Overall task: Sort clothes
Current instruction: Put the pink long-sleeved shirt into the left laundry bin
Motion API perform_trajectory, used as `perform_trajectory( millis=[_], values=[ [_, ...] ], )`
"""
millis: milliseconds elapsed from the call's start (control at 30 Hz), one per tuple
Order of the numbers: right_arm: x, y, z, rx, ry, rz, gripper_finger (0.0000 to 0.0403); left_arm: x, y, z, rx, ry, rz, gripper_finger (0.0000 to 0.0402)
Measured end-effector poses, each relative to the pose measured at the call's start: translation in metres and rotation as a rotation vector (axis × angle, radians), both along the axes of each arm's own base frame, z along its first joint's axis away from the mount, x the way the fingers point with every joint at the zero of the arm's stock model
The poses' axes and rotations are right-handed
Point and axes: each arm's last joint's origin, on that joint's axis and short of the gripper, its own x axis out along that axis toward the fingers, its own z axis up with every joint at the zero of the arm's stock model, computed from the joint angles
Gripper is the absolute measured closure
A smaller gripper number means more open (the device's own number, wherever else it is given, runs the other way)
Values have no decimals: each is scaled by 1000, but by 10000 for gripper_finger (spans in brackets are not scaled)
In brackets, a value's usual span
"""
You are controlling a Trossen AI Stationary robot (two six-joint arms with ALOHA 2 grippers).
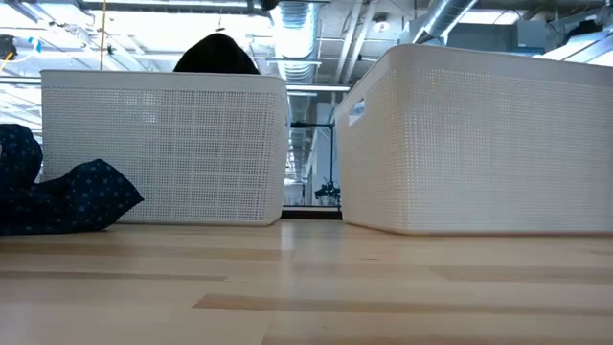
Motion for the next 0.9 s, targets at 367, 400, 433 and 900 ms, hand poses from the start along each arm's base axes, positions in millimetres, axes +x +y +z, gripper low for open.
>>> perform_trajectory(
  millis=[367,400,433,900],
  values=[
    [23,-4,-31,92,-58,148,131,-32,-31,0,-87,-108,-265,180],
    [25,-4,-34,90,-52,149,131,-33,-32,-1,-99,-102,-285,180],
    [26,-3,-36,88,-49,148,131,-35,-34,-2,-113,-94,-308,180],
    [33,-4,-44,37,-3,148,131,-40,-40,-17,-247,23,-401,180]
  ],
)
